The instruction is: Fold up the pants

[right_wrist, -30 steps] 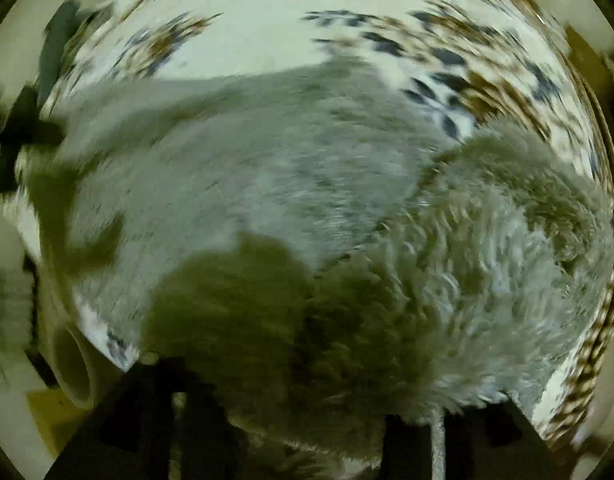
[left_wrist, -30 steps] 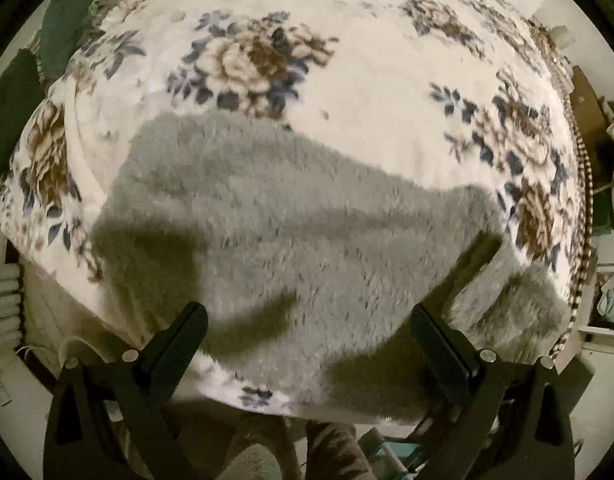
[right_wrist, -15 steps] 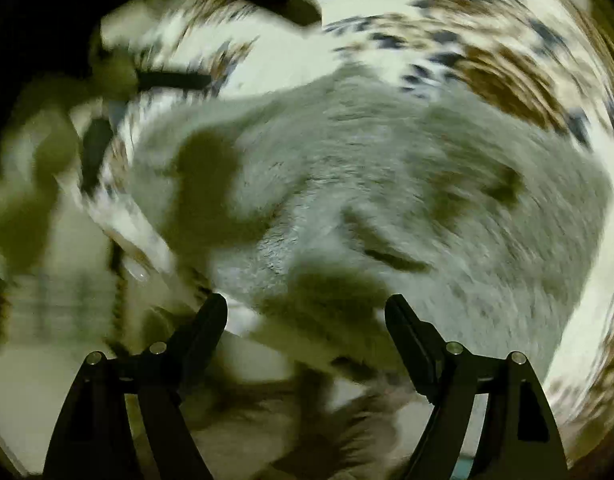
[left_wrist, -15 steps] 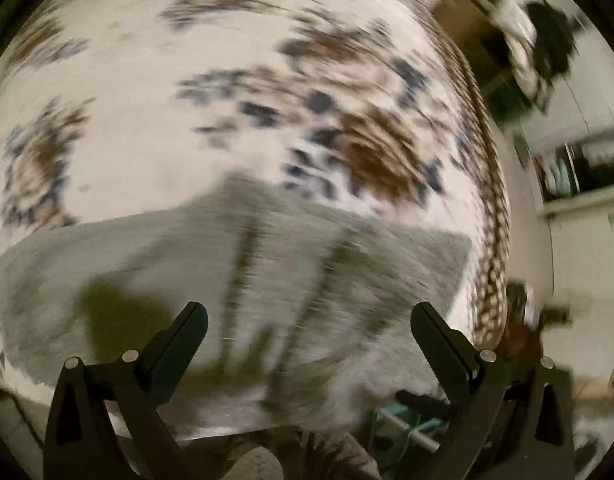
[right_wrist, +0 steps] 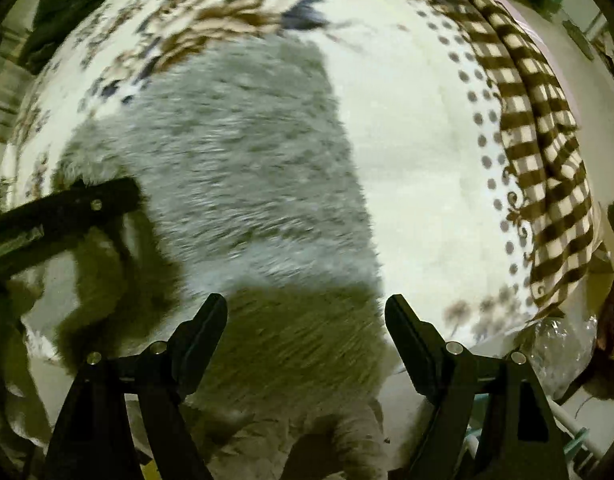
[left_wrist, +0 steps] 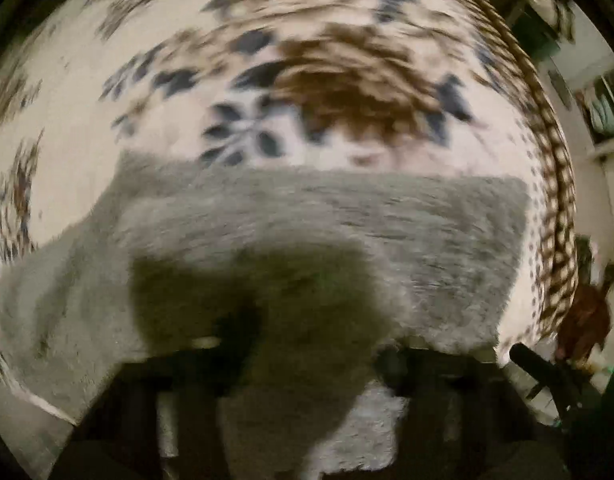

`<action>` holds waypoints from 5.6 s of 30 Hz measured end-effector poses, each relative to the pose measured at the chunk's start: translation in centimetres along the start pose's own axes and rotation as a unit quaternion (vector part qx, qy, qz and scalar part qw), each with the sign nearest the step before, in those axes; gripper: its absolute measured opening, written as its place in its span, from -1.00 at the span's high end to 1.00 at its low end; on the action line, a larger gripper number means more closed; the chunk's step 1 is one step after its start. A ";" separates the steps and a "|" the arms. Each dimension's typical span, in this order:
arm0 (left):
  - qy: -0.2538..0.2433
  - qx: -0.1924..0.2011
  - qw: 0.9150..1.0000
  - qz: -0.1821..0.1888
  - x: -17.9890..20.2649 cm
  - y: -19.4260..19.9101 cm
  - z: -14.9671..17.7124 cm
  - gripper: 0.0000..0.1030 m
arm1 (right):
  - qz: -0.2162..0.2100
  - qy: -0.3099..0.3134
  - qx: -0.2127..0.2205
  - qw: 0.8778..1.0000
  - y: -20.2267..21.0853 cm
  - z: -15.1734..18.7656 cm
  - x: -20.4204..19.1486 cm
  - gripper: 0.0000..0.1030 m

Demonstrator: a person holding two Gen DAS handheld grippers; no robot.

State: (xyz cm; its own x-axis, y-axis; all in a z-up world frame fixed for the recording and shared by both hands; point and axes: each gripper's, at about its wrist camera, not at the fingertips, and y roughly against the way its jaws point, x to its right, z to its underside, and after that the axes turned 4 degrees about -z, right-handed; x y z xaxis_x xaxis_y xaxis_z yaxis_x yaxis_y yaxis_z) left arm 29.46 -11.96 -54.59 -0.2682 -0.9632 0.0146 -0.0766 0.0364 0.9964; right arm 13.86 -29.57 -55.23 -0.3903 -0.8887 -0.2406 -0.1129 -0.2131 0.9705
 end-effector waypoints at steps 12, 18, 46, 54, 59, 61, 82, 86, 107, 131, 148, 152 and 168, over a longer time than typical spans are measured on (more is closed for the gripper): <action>0.260 -0.011 0.953 0.157 -18.6 3.2 3.1 0.12 | -0.027 -0.038 -0.005 0.999 -0.3 -1.8 1.1 -0.62; 0.184 -0.036 0.957 0.220 -12.1 3.8 4.9 -0.18 | -0.047 -0.066 -0.023 0.996 -0.7 -2.3 2.6 -0.62; 0.167 -0.017 0.969 0.183 -13.2 0.4 7.4 0.74 | -0.029 -0.029 -0.029 0.999 -3.0 -4.9 1.6 0.54; 0.196 -0.059 0.965 0.165 -13.4 -2.6 8.5 0.61 | -0.030 -0.028 -0.051 0.998 -2.9 -6.2 2.4 0.48; 0.179 0.001 0.980 0.085 -14.0 1.4 8.6 0.22 | -0.020 -0.025 -0.076 0.997 -3.8 -6.7 2.0 -0.07; 0.171 0.045 0.983 0.055 -14.1 3.1 8.8 -0.50 | 0.017 0.004 -0.054 0.998 -2.5 -6.4 1.0 -0.55; 0.301 0.070 0.951 0.002 -25.6 7.2 14.2 -0.91 | 0.114 0.102 0.036 0.988 1.8 -0.3 -14.8 -0.90; 0.409 0.074 0.907 0.068 -31.3 4.7 17.6 -0.91 | 0.106 0.096 0.023 0.989 1.0 0.3 -16.2 -0.90; 0.541 0.153 0.810 0.167 -39.7 -4.1 20.0 0.34 | 0.100 0.106 -0.033 0.989 -3.1 0.8 -19.8 -0.90; 0.540 0.184 0.795 0.208 -38.0 -2.2 21.6 0.54 | 0.077 0.088 -0.050 0.992 -3.2 0.3 -18.7 -0.90; 0.569 0.167 0.770 0.235 -37.6 -6.0 21.8 -0.15 | 0.078 0.093 -0.067 0.990 -4.1 0.7 -18.5 -0.90; 0.561 0.183 0.779 0.214 -37.5 -5.2 21.6 0.75 | 0.076 0.099 -0.069 0.990 -4.2 0.7 -18.5 -0.90; 0.329 0.325 0.871 0.166 -23.5 12.1 13.9 0.84 | 0.051 0.063 -0.033 0.996 -2.0 -0.3 -14.8 -0.90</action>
State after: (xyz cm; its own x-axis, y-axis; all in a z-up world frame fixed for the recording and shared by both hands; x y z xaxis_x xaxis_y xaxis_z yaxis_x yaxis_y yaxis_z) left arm 21.50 14.78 -44.00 0.2129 -0.8066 0.5515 -0.6851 0.2792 0.6728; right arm 20.18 -16.13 -53.56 -0.2792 -0.9498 -0.1413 -0.0169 -0.1423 0.9897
